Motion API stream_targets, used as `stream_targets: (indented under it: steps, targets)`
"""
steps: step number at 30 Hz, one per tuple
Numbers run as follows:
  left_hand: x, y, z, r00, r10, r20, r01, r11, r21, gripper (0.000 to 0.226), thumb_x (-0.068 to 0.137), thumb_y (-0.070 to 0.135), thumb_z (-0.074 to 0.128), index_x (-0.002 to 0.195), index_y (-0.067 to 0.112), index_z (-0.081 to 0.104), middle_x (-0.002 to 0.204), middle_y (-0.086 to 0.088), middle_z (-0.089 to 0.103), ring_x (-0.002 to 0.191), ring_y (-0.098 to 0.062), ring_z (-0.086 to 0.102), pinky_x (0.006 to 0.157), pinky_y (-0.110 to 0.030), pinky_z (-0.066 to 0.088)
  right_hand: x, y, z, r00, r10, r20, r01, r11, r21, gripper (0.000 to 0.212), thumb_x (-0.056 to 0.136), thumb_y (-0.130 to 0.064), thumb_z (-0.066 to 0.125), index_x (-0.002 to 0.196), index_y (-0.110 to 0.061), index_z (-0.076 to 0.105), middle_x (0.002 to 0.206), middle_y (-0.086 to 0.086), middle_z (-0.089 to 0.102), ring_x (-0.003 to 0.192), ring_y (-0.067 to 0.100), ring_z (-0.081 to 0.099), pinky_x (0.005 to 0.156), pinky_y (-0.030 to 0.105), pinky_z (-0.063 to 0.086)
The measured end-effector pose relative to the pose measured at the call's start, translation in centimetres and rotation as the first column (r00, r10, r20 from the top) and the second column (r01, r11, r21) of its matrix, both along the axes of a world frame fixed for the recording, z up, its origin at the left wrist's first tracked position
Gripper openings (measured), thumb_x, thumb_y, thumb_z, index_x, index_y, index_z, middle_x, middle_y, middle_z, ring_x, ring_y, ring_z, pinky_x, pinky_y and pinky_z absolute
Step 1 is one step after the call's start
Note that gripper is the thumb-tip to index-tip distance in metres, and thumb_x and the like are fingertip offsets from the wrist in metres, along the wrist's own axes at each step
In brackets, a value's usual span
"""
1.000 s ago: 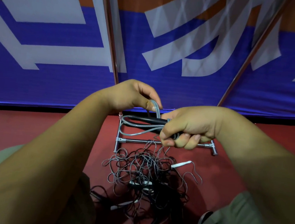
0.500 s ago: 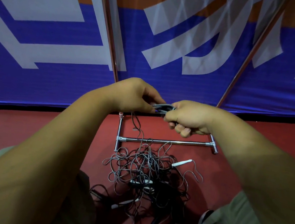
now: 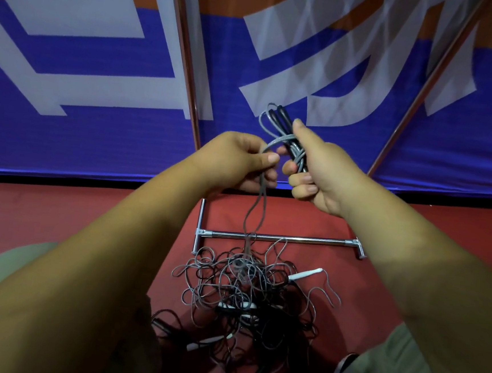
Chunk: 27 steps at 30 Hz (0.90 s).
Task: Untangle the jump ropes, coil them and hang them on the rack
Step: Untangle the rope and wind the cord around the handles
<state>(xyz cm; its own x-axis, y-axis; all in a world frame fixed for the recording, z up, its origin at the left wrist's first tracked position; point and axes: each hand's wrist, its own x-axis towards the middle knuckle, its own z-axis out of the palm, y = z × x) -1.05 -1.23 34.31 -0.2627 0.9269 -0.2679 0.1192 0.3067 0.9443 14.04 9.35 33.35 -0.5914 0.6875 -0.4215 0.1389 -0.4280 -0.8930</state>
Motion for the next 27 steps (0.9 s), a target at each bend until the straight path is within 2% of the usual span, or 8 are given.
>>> stream_targets:
  steps: [4,7,9,11,15,19,23,27]
  targets:
    - [-1.5,0.2,-0.3,0.981,-0.132,0.140,0.108,0.980,0.167,0.017,0.100,-0.004,0.061,0.107,0.009,0.069,0.111,-0.014,0.076,0.110,-0.022,0.073,0.097,-0.032,0.057,0.3,0.6,0.5,0.996,-0.064,-0.069,0.059,0.996,-0.072,0.046,0.100,-0.059,0.063,0.108,-0.014,0.058,0.068,0.002,0.051,0.046,0.008,0.026,0.037,0.021,0.020]
    - [-1.6,0.1,-0.1,0.950,-0.214,0.226,0.158,0.957,0.243,0.016,0.101,0.010,0.061,0.116,0.007,0.069,0.104,-0.012,0.075,0.105,-0.027,0.072,0.108,-0.043,0.049,0.4,0.6,0.7,0.992,-0.101,-0.078,0.096,0.993,-0.063,0.039,0.099,-0.054,0.067,0.105,-0.017,0.055,0.070,0.004,0.050,0.046,0.009,0.027,0.037,0.021,0.021]
    - [-1.4,0.1,0.0,0.945,-0.216,0.246,0.158,0.959,0.235,0.024,0.107,0.018,0.054,0.120,0.006,0.069,0.096,-0.008,0.073,0.091,-0.025,0.070,0.098,-0.039,0.054,0.5,0.7,0.8,0.991,-0.102,-0.081,0.098,0.994,-0.052,0.036,0.099,-0.051,0.068,0.102,-0.017,0.055,0.068,0.004,0.050,0.046,0.010,0.026,0.037,0.020,0.020]
    - [-1.4,0.1,0.0,0.961,-0.233,0.151,0.203,0.960,0.194,0.025,0.109,0.017,0.052,0.123,0.005,0.069,0.096,-0.009,0.073,0.085,-0.023,0.067,0.087,-0.032,0.056,0.7,0.9,1.0,0.991,-0.093,-0.092,0.090,0.995,-0.043,0.033,0.100,-0.047,0.068,0.101,-0.017,0.053,0.067,0.003,0.049,0.047,0.010,0.025,0.037,0.021,0.020]
    - [-1.4,0.0,0.1,0.922,-0.321,-0.218,0.327,0.945,-0.007,0.020,0.103,0.006,0.065,0.121,0.008,0.072,0.102,-0.008,0.080,0.086,-0.018,0.075,0.078,-0.021,0.058,1.3,0.8,1.5,0.998,-0.027,-0.049,0.028,0.999,0.022,0.026,0.099,-0.038,0.068,0.100,-0.016,0.055,0.069,0.002,0.051,0.049,0.010,0.027,0.039,0.022,0.019]
    - [-1.1,-0.1,-0.1,0.895,-0.295,-0.336,0.278,0.956,-0.096,0.018,0.098,0.012,0.072,0.116,0.012,0.077,0.099,-0.003,0.082,0.086,-0.011,0.079,0.061,-0.009,0.050,1.6,0.5,1.6,0.997,0.075,0.017,-0.076,0.994,0.085,0.022,0.096,-0.034,0.069,0.093,-0.018,0.054,0.069,0.001,0.051,0.050,0.011,0.025,0.041,0.023,0.019]
    - [-1.3,0.0,-0.8,0.881,-0.282,-0.380,0.228,0.957,-0.181,0.022,0.099,0.029,0.073,0.102,0.008,0.078,0.088,-0.005,0.081,0.081,-0.016,0.080,0.065,-0.021,0.058,1.6,0.1,2.0,0.990,0.141,0.013,-0.141,0.987,0.078,0.015,0.094,-0.023,0.061,0.086,-0.018,0.049,0.071,0.002,0.051,0.050,0.011,0.023,0.041,0.021,0.018]
    - [-1.4,-0.1,-1.9,0.930,-0.248,-0.271,0.187,0.955,-0.232,0.041,0.103,0.038,0.065,0.097,-0.002,0.070,0.083,-0.021,0.076,0.078,-0.029,0.080,0.070,-0.039,0.064,1.4,-0.2,1.9,0.988,0.153,0.009,-0.153,0.984,0.089,0.010,0.092,-0.019,0.055,0.086,-0.015,0.048,0.073,0.005,0.054,0.049,0.011,0.024,0.039,0.021,0.017]
